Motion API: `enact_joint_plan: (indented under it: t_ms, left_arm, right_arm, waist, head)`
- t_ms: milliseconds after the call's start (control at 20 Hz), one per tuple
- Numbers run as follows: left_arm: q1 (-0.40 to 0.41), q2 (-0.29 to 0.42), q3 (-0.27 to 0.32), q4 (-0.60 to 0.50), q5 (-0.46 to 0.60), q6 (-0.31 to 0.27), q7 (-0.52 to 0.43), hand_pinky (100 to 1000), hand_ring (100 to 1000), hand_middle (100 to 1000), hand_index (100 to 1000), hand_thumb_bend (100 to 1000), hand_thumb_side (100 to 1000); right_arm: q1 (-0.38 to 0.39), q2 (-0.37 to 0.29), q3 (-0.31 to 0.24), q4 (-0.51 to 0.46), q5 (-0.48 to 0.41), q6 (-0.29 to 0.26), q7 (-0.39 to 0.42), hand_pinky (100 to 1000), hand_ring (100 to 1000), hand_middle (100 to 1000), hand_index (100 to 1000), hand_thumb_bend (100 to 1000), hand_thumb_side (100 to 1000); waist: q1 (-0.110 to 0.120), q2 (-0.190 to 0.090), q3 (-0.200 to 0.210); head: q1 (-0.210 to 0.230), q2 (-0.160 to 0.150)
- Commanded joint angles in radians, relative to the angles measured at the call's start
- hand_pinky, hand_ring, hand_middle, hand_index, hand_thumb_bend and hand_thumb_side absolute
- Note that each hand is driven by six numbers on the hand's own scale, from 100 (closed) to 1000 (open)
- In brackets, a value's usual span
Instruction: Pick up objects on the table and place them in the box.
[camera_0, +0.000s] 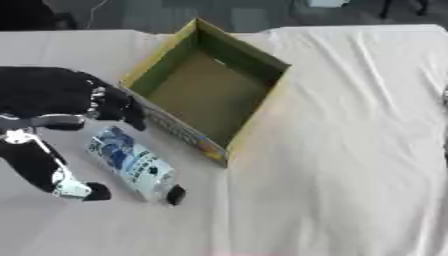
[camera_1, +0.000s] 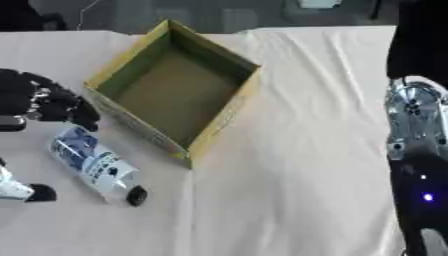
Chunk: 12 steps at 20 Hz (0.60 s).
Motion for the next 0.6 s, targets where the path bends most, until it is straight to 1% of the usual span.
enact_joint_plan:
  t_ms: [50, 600]
  left_arm:
    - [-0.010, 0.024, 0.003, -0.011, -0.006, 0.000, -0.009, 749, 794, 799, 868, 479, 644]
    - [-0.016, 0.022, -0.009, -0.011, -0.022, 0.004, -0.020, 741, 795, 795, 865, 480, 640]
  right_arm:
    - [-0.019, -0.006, -0.002, -0.013, -0.004, 0.003, -0.003, 308, 448, 493, 691, 100, 891]
    - [-0.027, -0.001, 0.000, -0.013, -0.008, 0.008, -0.004, 308, 448, 493, 691, 100, 890]
  waist:
    - [0.004, -0.009, -0.003]
    - [0.003, -0.005, -0.005]
  head:
    - [-0.002, 0.000]
    - [0.007, 0.000]
